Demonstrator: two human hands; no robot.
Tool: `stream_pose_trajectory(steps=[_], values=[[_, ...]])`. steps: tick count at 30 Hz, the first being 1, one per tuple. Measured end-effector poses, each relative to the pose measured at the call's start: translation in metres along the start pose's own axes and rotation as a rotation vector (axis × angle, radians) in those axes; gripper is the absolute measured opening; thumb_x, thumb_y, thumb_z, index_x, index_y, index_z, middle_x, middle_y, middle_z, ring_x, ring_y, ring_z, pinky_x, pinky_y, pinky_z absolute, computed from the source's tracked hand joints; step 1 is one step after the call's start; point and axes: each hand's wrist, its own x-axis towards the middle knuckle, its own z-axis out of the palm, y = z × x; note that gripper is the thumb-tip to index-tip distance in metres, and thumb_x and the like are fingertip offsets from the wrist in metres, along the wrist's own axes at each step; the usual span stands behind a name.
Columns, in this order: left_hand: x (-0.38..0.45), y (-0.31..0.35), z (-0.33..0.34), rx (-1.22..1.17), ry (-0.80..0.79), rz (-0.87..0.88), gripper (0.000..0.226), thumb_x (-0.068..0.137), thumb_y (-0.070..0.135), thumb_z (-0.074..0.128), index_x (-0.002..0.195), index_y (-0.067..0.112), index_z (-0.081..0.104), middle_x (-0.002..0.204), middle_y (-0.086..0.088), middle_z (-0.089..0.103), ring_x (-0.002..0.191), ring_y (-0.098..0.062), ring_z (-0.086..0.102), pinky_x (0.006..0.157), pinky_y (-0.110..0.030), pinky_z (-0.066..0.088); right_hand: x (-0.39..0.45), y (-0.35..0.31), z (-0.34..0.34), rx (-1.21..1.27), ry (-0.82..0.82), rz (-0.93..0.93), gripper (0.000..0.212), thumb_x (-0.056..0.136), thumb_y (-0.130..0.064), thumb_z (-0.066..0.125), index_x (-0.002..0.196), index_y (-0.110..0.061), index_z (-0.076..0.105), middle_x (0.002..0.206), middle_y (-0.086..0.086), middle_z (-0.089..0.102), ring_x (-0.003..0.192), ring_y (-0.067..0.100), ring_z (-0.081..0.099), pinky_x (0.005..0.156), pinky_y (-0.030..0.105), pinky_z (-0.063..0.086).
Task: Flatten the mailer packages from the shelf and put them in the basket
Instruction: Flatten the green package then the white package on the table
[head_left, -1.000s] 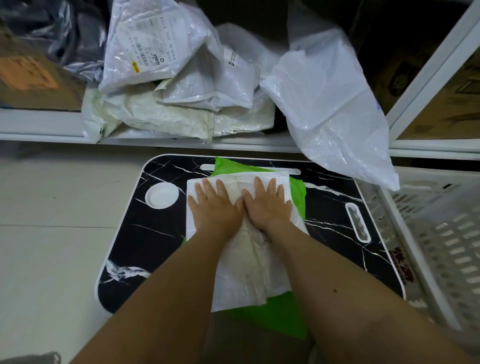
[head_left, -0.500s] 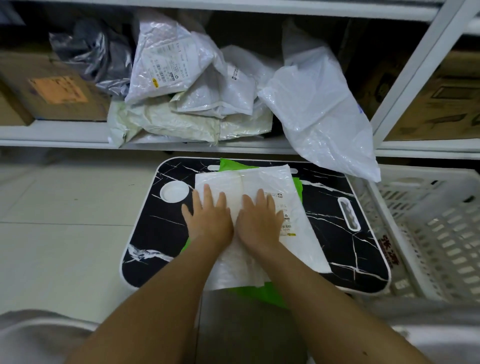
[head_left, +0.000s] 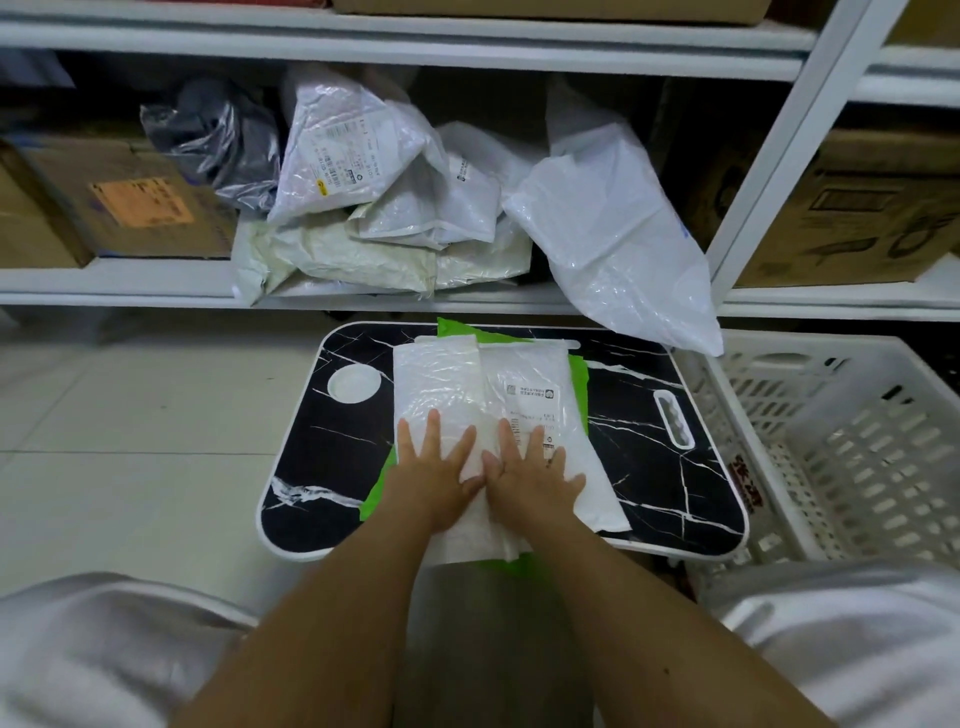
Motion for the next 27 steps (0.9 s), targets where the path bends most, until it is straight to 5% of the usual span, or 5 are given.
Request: stream_pose_trajectory(steps=[3,9,18,22,27], values=[[0.004,-0.003,-0.008,0.196,0.048,0.043,0.065,0.098,0.055,0.015,0.154,0.025,-0.001,0.159,-0.02,-0.003,0.146,-0.04,-0.009,0.117,-0.056,-0.001,-0.002,-0.003,-0.004,0.01,0.023,0.011,0.056,0.099,-0.057,0.01,0.15,-0.045,-0.01,0.163,0.005,-0.01,0.148,0.037,-0.002,0.114,0.063,0.001],[0.017,-0.004,-0.052,-0.029,0.16,0.081,0.045,0.104,0.029,0.03,0.148,0.017,0.028,0.159,-0.015,-0.001,0.147,-0.032,-0.009,0.12,-0.04,0.016,-0.008,-0.018,0.0,-0.011,0.208,-0.043,0.055,0.101,-0.053,0.011,0.153,-0.04,0.003,0.163,0.007,0.008,0.148,0.033,0.008,0.115,0.062,0.007],[0.038,0.006,-0.051,0.144,0.103,0.129,0.048,0.1,0.026,0.037,0.146,0.028,0.029,0.158,-0.004,0.015,0.147,-0.025,0.009,0.117,-0.051,0.019,0.005,-0.023,0.001,-0.098,0.265,-0.177,0.048,0.103,-0.049,0.023,0.15,-0.039,0.016,0.161,0.002,0.015,0.148,0.031,0.013,0.113,0.063,0.01],[0.043,0.011,-0.051,0.176,0.134,0.053,0.032,0.096,0.023,0.037,0.126,0.025,0.049,0.126,-0.003,0.051,0.119,-0.024,0.048,0.095,-0.039,0.042,0.012,-0.024,-0.017,-0.137,0.354,-0.224,0.034,0.099,-0.032,0.036,0.13,-0.03,0.05,0.131,-0.001,0.053,0.124,0.028,0.045,0.108,0.053,0.028],[0.059,0.025,-0.071,0.216,0.147,0.029,0.029,0.093,0.015,0.04,0.114,0.017,0.06,0.116,-0.006,0.057,0.109,-0.025,0.055,0.088,-0.034,0.046,0.027,-0.025,-0.041,-0.086,0.396,-0.205,0.032,0.088,-0.018,0.033,0.1,-0.016,0.062,0.098,0.005,0.062,0.095,0.028,0.056,0.094,0.043,0.037]])
